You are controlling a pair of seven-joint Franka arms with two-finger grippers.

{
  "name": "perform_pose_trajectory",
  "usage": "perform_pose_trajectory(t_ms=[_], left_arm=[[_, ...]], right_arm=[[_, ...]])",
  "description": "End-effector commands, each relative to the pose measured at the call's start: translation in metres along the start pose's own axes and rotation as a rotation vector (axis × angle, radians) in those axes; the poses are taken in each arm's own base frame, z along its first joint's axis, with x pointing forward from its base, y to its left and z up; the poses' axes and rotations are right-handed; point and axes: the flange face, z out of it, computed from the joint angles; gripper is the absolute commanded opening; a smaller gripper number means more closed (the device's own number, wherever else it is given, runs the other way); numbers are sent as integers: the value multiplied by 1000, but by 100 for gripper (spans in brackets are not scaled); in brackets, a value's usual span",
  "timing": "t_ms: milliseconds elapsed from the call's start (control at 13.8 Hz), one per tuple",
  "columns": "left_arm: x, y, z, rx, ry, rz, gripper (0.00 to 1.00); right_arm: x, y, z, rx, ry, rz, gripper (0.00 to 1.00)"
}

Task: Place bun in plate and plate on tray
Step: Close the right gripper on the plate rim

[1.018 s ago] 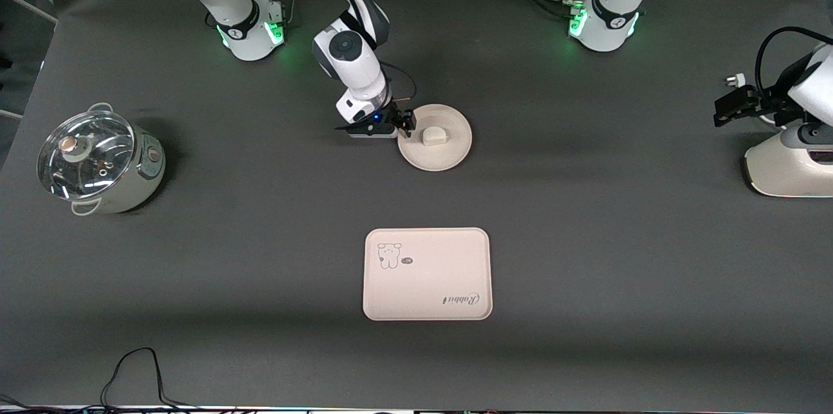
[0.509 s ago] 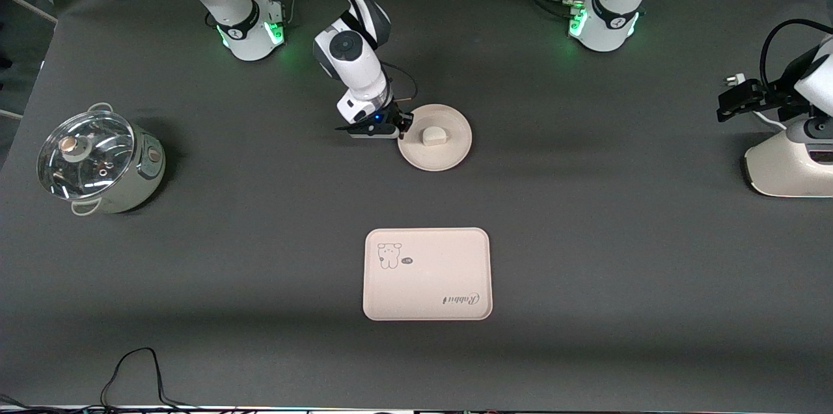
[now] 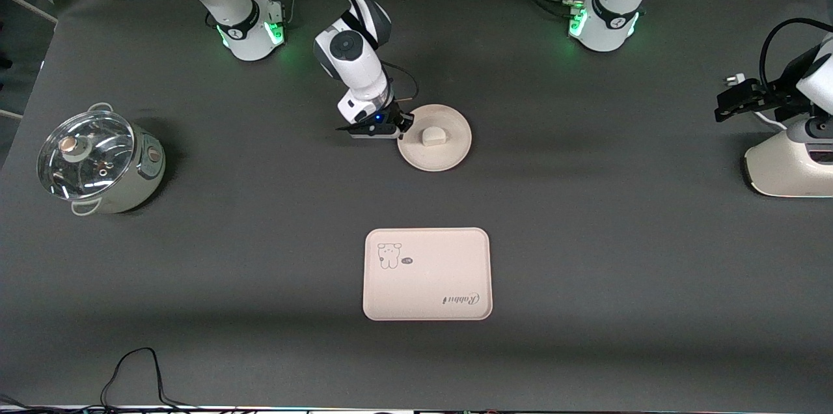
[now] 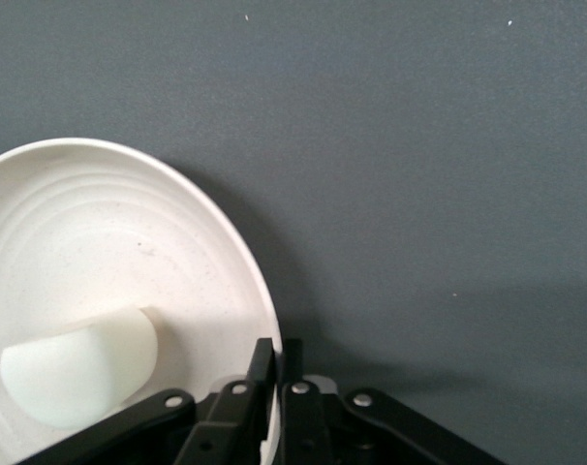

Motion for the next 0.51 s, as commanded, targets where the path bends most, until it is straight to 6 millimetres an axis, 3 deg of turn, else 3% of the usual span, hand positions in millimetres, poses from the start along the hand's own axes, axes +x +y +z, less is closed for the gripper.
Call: perform_pose_trajectory(t_ms=[0, 218, 436], left_arm=[[4, -3, -2, -4, 18, 2, 100], [5, 2, 1, 0, 13, 11, 100], [10, -1, 9, -5, -8, 5, 100]], right_arm=[[2, -4, -1, 10, -4, 0, 0], [6, -11, -24, 27, -11, -4, 0], [13, -19, -68, 40, -49, -31, 0]])
